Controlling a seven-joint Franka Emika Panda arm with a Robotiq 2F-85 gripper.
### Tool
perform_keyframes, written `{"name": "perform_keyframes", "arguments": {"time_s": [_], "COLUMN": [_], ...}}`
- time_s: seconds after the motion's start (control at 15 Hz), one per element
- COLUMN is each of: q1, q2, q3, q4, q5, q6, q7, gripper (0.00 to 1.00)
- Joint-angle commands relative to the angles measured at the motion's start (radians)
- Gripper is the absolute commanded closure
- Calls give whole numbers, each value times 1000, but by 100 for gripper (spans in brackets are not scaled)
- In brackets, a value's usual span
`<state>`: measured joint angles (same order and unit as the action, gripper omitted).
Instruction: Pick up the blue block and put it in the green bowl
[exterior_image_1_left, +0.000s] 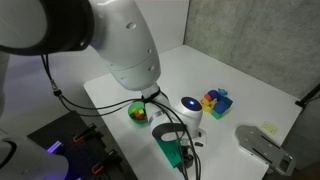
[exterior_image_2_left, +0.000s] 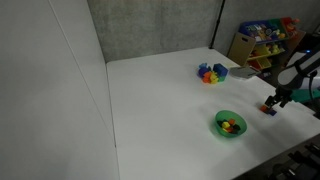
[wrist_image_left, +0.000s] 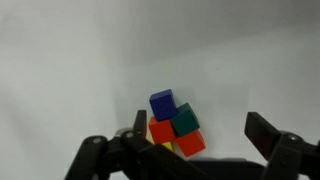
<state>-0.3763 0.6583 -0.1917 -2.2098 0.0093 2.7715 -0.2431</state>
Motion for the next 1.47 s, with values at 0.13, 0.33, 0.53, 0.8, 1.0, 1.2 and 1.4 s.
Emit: {"name": "perform_keyframes", "arguments": {"time_s": [0.13, 0.33, 0.53, 0.8, 1.0, 1.2, 1.4], "q1": [-72, -93, -99, -110, -119, -132, -140], "q2": [99, 138, 170, 195, 198, 195, 188], "q3": [22, 28, 26, 35, 43, 56, 64], "q4": [75, 106, 143, 180, 189, 196, 184], "q5": [-45, -68, -84, -87, -84, -78, -75], "q6": [43, 50, 38, 27, 32, 21, 17], "q7": [-85, -122, -132, -147, -157, -161, -163], "gripper": [0, 0, 0, 0, 0, 0, 0]}}
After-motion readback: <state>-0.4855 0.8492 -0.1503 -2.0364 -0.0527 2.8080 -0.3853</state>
